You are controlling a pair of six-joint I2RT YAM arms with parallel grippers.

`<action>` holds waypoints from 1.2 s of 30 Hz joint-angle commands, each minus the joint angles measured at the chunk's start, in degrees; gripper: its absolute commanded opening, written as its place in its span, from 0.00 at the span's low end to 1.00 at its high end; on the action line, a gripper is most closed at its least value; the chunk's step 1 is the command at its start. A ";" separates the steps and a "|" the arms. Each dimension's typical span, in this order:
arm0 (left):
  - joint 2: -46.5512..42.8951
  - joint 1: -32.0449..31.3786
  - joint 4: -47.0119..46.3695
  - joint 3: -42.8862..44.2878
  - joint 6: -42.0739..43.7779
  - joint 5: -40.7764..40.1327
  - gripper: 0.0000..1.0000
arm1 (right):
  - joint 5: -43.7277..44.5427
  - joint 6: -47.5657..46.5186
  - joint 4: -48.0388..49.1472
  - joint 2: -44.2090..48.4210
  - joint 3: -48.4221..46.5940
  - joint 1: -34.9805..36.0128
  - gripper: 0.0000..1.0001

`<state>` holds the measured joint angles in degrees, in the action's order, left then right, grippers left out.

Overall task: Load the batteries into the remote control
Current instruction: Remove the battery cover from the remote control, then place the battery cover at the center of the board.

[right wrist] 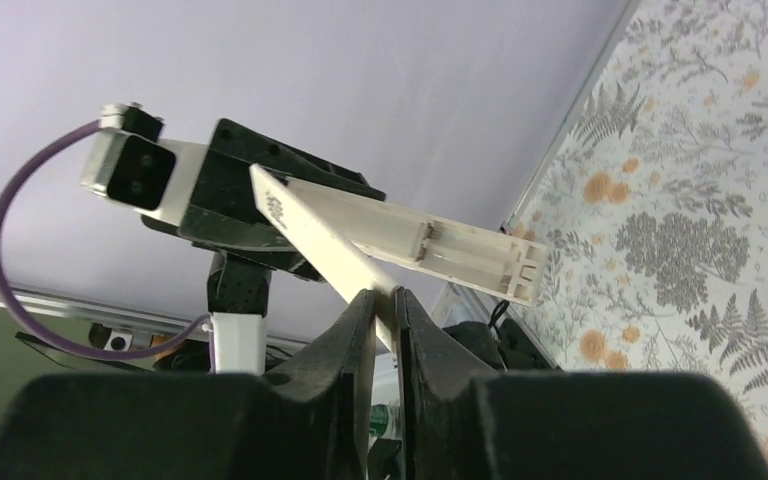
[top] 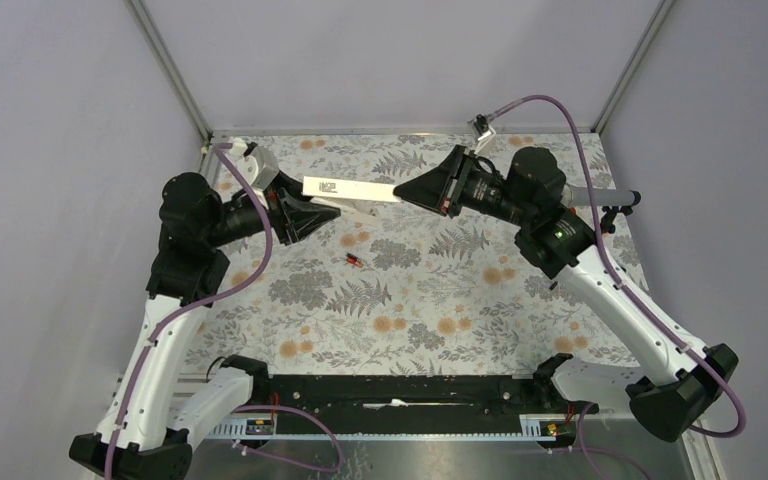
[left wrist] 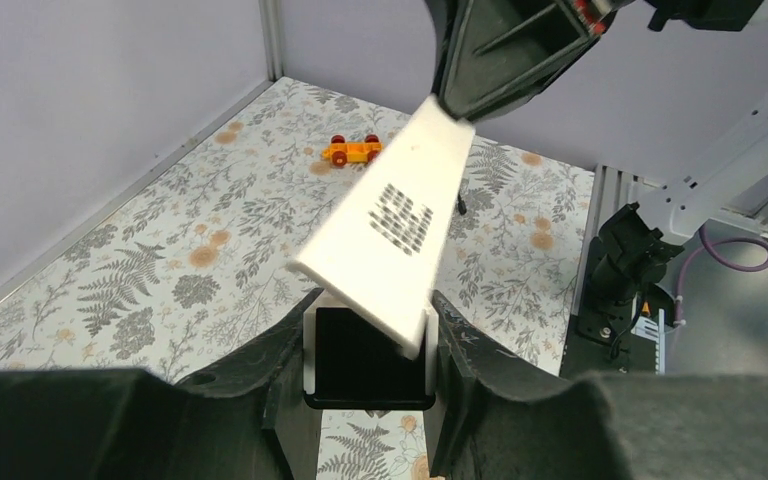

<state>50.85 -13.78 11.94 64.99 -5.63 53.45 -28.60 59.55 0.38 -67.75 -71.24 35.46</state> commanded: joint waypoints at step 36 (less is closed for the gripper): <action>-6.64 1.48 -3.46 -15.51 -2.14 -8.54 0.00 | 23.33 -24.22 -16.82 12.28 27.52 0.15 0.00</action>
<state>44.84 -12.67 13.06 50.00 -6.15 44.80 -5.50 37.32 -20.03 -55.68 -47.94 35.48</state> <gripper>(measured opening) 0.349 0.087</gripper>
